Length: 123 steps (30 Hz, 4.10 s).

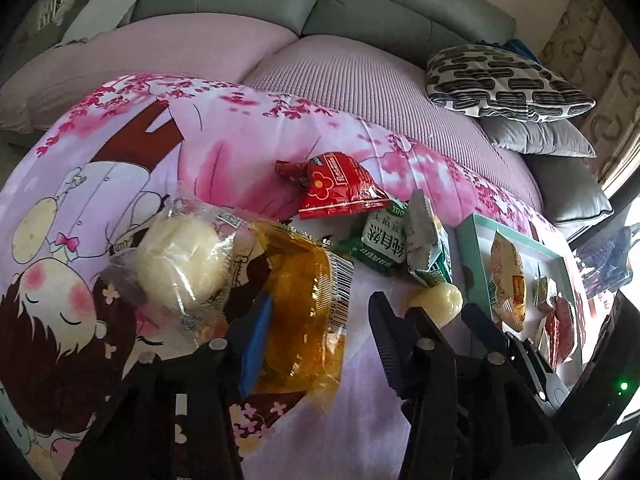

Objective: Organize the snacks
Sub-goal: 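Grasp the cream egg-shaped pudding with the right gripper while the left reaches the yellow bun packet, then lift the pudding cup with the right gripper while the left grasps the yellow bun packet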

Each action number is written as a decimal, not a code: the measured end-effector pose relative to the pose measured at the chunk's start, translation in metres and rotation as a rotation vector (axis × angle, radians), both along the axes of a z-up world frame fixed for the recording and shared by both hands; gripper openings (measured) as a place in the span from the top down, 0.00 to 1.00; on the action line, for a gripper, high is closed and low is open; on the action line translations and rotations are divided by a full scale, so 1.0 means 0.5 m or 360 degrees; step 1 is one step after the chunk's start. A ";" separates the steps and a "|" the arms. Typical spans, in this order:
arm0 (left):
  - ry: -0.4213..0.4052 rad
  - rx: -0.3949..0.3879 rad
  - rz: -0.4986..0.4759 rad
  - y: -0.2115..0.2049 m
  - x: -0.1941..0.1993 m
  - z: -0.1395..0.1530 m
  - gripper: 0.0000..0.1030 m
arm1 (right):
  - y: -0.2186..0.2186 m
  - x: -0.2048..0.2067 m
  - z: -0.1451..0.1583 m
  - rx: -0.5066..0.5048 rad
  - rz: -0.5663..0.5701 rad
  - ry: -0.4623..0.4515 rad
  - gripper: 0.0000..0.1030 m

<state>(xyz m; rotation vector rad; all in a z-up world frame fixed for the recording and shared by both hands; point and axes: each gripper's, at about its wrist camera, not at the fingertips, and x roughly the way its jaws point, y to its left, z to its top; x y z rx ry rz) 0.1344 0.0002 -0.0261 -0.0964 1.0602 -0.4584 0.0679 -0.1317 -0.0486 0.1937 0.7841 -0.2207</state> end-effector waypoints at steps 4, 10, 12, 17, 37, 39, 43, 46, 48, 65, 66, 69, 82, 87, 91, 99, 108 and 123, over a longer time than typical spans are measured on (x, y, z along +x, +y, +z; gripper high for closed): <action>0.0028 0.0007 -0.0012 -0.006 0.006 -0.012 0.55 | 0.001 0.011 -0.003 -0.0046 -0.0002 0.0009 0.38; 0.0073 0.0008 -0.0006 -0.007 0.017 -0.031 0.55 | -0.005 0.015 -0.007 -0.0091 -0.0039 -0.0003 0.50; 0.0078 0.0001 -0.0001 -0.006 0.018 -0.034 0.55 | -0.011 0.014 -0.006 -0.0076 -0.0050 -0.0013 0.52; 0.0072 0.0019 0.0000 -0.011 0.017 -0.036 0.54 | -0.010 0.012 -0.008 -0.0049 -0.0039 -0.0013 0.64; 0.0058 0.0136 -0.0019 -0.026 0.012 -0.047 0.54 | 0.015 -0.027 0.002 -0.0007 0.0080 0.0080 0.66; 0.0057 0.0137 -0.0014 -0.026 0.012 -0.048 0.54 | 0.014 -0.031 0.002 0.0010 0.0084 0.0089 0.66; 0.0048 0.0152 0.0002 -0.027 0.009 -0.046 0.55 | 0.009 -0.040 0.006 0.0037 0.0087 0.0086 0.67; 0.0037 0.0164 0.0019 -0.027 0.007 -0.043 0.58 | 0.005 -0.044 0.010 0.0050 0.0094 0.0070 0.67; 0.0039 0.0157 0.0025 -0.025 0.008 -0.043 0.58 | 0.003 -0.048 0.015 0.0058 0.0100 0.0054 0.67; -0.0055 0.0125 0.0079 -0.011 -0.008 -0.003 0.60 | 0.006 -0.061 0.039 0.0067 0.0145 -0.0007 0.79; -0.0063 0.0121 0.0082 -0.009 -0.009 0.001 0.60 | 0.005 -0.063 0.041 0.0070 0.0146 -0.0014 0.79; -0.0065 0.0123 0.0089 -0.006 -0.009 0.003 0.60 | 0.002 -0.065 0.046 0.0069 0.0145 -0.0023 0.79; -0.0053 0.0119 0.0119 0.021 -0.033 0.009 0.60 | -0.003 -0.082 0.052 0.0126 0.0199 -0.0031 0.78; -0.0044 0.0119 0.0126 0.030 -0.042 0.007 0.60 | 0.010 -0.081 0.045 0.0106 0.0234 0.0000 0.70; -0.0034 0.0124 0.0129 0.033 -0.046 0.002 0.60 | 0.018 -0.079 0.039 0.0075 0.0244 0.0031 0.52; -0.0016 0.0135 0.0129 0.033 -0.047 -0.006 0.60 | 0.038 -0.069 0.021 -0.0008 0.0262 0.0085 0.51; -0.0003 0.0146 0.0125 0.029 -0.046 -0.012 0.60 | 0.046 -0.055 -0.004 -0.0005 0.0269 0.0138 0.51; -0.0004 0.0146 0.0125 0.028 -0.045 -0.014 0.60 | 0.033 -0.059 0.004 0.0060 0.0251 0.0112 0.53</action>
